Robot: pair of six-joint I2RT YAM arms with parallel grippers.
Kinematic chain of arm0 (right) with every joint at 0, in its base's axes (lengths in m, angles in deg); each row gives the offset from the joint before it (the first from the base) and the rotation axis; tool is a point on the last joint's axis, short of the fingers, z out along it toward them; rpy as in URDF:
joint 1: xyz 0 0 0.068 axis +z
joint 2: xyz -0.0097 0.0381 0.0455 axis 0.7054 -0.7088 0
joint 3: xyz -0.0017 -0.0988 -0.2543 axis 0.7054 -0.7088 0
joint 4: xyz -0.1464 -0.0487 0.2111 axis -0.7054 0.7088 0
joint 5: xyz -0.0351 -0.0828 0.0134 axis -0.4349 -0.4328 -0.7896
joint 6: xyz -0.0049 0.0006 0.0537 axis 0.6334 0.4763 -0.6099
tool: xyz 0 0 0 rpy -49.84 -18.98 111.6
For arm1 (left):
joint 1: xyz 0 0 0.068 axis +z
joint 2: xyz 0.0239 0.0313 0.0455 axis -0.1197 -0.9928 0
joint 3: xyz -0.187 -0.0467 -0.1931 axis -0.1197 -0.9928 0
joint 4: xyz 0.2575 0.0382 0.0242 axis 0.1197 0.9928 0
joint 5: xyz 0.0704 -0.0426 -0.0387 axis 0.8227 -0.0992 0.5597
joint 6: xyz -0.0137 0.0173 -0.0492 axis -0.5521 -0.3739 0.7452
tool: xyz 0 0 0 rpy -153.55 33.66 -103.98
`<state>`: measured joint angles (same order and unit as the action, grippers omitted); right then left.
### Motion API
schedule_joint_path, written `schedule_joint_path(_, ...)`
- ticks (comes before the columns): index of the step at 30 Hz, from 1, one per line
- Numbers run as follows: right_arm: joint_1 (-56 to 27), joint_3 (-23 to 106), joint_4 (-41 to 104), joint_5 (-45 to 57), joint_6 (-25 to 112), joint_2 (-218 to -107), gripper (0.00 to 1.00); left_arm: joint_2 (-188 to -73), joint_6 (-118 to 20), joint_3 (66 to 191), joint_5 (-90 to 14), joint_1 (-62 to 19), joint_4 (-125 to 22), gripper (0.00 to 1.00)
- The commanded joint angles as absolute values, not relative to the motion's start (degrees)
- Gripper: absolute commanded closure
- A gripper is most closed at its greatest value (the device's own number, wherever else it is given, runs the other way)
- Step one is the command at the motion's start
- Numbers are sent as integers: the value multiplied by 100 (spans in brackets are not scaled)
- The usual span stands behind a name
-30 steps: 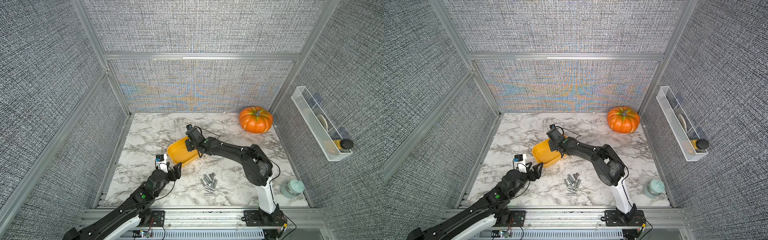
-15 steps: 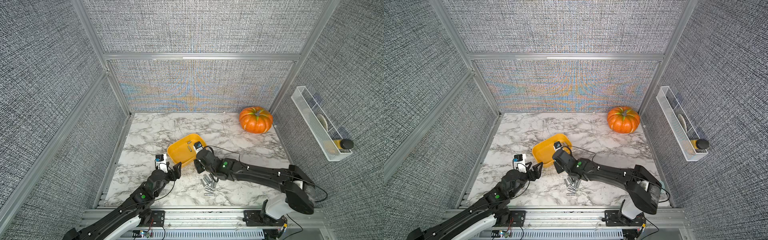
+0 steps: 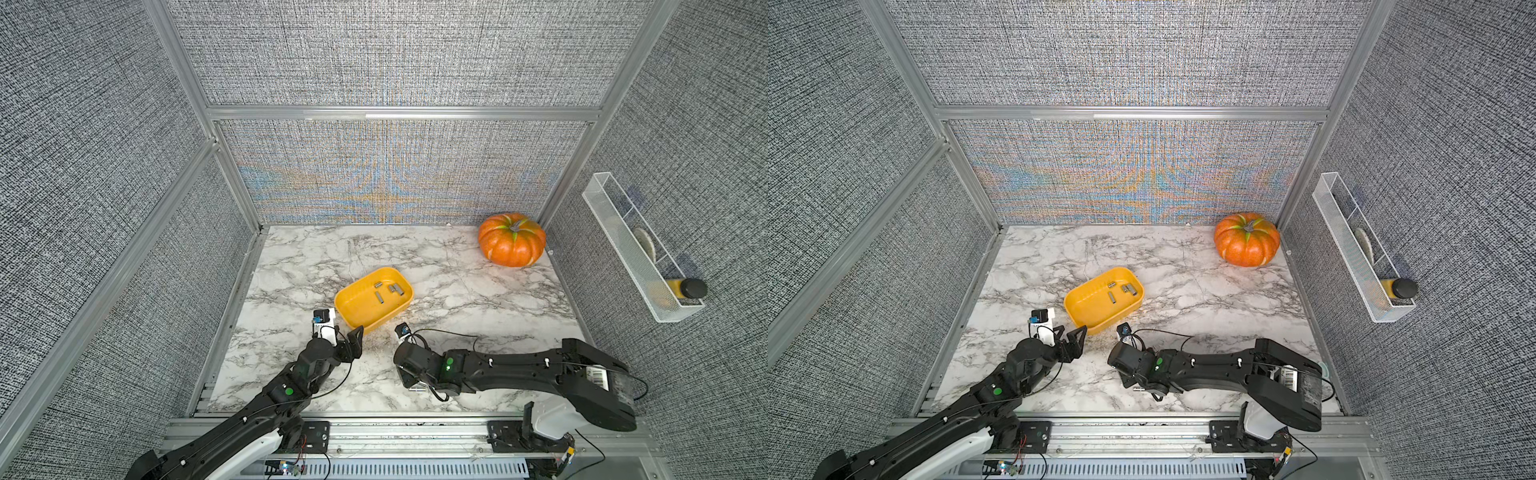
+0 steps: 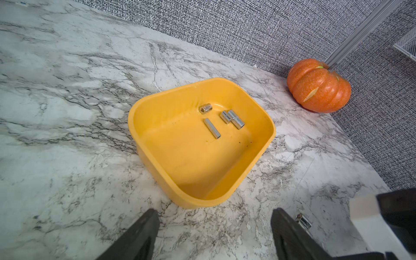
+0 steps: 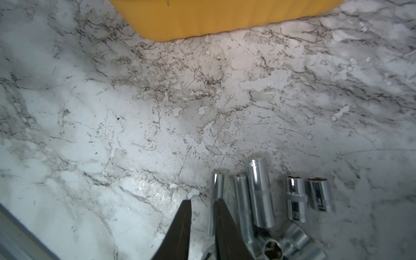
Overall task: Put the socket on the desktop into the storage box
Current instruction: Pick up the socket head from the center of the board.
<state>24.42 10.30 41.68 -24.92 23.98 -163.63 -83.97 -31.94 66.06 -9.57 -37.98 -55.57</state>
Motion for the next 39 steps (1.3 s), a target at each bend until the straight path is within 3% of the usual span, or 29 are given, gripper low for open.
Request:
schedule_joint_path(1, 2423, 1225, 4193, -2648, 2278, -16465, 76, -8384, -3207, 6625, -941, -3795, -5697, 17)
schedule_joint_path(39, 2387, 1377, 4340, -2525, 2061, -17204, 81, -8374, -3178, 6617, -950, -3795, -5700, 17)
